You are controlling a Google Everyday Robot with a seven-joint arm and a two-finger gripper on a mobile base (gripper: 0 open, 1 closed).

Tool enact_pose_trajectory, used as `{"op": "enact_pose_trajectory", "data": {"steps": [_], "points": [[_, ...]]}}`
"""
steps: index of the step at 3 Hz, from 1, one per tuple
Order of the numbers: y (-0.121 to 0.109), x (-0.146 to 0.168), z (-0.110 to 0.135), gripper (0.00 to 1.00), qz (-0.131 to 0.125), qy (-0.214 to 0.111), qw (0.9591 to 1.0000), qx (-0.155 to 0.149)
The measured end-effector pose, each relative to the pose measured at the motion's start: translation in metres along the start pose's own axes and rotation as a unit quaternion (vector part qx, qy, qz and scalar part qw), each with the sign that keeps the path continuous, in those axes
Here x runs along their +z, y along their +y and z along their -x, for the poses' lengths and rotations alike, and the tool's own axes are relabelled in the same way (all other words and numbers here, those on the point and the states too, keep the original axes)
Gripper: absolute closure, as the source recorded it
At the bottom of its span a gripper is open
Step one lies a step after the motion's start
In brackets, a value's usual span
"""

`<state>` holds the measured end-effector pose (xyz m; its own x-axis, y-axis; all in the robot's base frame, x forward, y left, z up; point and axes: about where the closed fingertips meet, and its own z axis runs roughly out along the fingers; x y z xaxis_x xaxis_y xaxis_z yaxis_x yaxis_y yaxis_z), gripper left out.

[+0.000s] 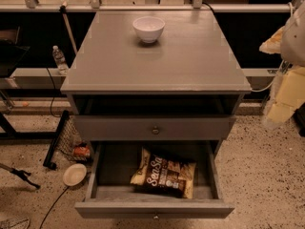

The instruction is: Pick brown chip bag from middle drawer and place on counter

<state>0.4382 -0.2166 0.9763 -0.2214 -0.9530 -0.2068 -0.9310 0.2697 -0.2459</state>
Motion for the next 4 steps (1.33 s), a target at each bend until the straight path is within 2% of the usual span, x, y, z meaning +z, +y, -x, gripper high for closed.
{"op": "enact_pose_trajectory", "data": {"steps": [2,3,4], "points": [[0.004,0.013,0.002,0.0,0.002,-0.015,0.9999,-0.001],[0.013,0.043,0.005,0.0,0.021,-0.046,0.9987,0.003],[0.034,0.089,0.013,0.0,0.078,-0.085,0.9931,0.018]]}}
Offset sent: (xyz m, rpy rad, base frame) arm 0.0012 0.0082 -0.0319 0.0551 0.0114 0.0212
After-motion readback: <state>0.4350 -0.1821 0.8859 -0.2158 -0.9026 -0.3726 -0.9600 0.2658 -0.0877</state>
